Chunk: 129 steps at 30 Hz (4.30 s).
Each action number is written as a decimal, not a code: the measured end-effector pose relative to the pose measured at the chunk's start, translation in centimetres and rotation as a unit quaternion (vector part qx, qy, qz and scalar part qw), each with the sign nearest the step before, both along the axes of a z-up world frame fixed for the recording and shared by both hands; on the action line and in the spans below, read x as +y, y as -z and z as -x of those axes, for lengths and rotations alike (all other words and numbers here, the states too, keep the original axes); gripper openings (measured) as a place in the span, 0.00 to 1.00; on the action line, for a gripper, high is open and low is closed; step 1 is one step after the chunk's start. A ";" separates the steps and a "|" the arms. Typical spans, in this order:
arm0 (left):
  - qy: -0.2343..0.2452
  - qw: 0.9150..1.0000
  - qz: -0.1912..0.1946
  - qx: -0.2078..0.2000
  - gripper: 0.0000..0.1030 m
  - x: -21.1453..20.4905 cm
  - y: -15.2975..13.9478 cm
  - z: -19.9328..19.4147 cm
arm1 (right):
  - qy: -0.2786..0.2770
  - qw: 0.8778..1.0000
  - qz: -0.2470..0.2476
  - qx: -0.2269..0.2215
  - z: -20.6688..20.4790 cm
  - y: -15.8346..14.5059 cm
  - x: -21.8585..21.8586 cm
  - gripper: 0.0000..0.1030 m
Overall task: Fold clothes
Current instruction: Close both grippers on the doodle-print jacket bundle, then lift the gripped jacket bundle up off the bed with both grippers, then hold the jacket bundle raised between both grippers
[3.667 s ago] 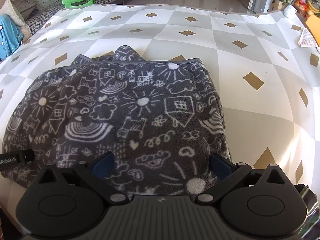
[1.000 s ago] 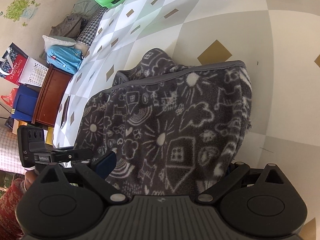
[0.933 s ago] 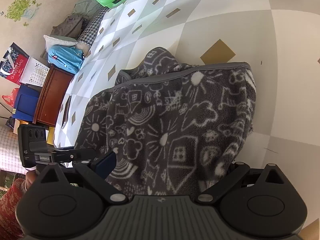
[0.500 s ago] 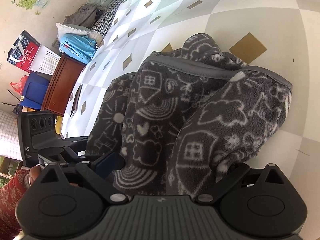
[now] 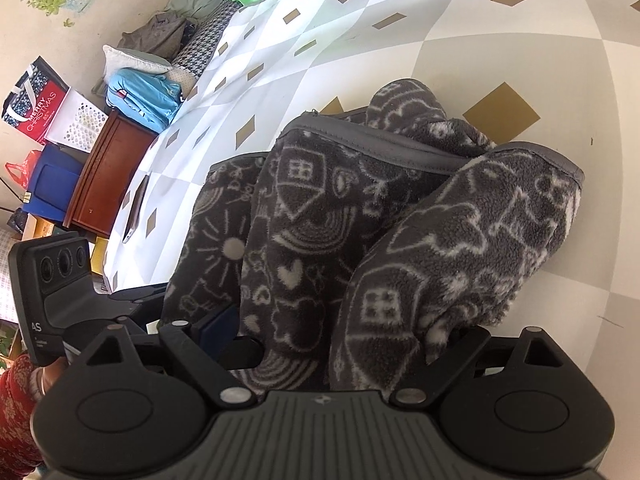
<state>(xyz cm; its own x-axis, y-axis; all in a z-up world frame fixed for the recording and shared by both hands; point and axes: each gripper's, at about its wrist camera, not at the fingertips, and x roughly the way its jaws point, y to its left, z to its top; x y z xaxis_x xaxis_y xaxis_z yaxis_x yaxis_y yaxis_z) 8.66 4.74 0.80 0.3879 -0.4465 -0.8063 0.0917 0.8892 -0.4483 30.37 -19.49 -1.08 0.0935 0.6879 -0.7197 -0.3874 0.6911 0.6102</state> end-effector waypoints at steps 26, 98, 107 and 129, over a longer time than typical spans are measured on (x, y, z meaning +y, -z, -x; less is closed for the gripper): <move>0.006 0.996 -0.065 -0.060 1.00 -3.0 -0.1 1.1 | -0.016 0.994 0.072 -0.083 2.1 -0.6 2.3 0.77; -0.079 0.974 -0.098 -0.190 0.75 -2.7 -8.5 2.5 | 0.022 0.969 0.054 -0.238 4.9 -9.3 4.1 0.42; -0.083 0.970 -0.102 -0.206 0.75 -3.2 -10.2 4.4 | 0.025 0.965 0.047 -0.256 7.1 -10.8 3.8 0.42; -0.097 0.965 -0.123 -0.212 0.75 -5.6 -11.2 12.5 | 0.009 0.961 0.039 -0.274 15.2 -11.5 1.8 0.42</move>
<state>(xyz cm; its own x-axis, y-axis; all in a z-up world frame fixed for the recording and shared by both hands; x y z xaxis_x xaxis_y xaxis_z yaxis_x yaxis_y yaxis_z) -3.89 -0.90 12.01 0.7630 -0.1482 -0.6291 0.0415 0.9826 -0.1811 15.16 -17.69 10.46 0.4835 0.6288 -0.6089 -0.6237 0.7356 0.2644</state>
